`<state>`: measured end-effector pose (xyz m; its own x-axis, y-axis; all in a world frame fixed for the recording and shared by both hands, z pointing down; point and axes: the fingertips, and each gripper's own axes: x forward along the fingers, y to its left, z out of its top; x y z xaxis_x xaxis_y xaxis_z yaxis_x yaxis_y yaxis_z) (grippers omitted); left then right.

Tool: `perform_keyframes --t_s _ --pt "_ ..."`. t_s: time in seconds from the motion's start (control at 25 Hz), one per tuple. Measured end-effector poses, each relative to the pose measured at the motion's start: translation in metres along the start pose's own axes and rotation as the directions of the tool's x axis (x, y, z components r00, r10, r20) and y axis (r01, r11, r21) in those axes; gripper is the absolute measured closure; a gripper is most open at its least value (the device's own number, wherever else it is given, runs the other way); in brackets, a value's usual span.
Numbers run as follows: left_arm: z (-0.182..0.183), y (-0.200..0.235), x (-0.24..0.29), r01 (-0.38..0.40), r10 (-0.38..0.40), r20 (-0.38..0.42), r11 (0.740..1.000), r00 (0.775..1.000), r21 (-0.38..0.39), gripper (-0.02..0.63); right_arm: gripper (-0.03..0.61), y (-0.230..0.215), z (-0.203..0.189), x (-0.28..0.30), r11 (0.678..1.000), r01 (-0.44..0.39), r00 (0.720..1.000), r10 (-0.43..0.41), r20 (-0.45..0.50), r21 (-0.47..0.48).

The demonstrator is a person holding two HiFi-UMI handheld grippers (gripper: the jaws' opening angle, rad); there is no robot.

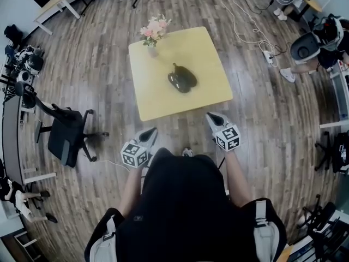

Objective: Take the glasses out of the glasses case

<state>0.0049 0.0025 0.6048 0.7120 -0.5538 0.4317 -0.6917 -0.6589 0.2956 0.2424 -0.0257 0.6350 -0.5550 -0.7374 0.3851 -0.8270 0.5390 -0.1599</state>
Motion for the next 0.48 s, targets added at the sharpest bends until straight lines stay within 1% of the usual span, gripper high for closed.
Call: perform_keyframes --t_s 0.2,0.48 --pt "0.009 -0.005 0.008 0.0 0.0 0.013 1.0 1.0 0.002 0.601 0.574 -0.001 -0.004 -0.004 1.0 -0.018 1.0 0.018 -0.019 0.0" --pt "0.002 0.005 0.016 0.025 -0.025 -0.012 0.999 1.0 -0.023 0.601 0.574 -0.004 -0.009 0.002 1.0 -0.002 0.999 0.002 -0.047 0.005"
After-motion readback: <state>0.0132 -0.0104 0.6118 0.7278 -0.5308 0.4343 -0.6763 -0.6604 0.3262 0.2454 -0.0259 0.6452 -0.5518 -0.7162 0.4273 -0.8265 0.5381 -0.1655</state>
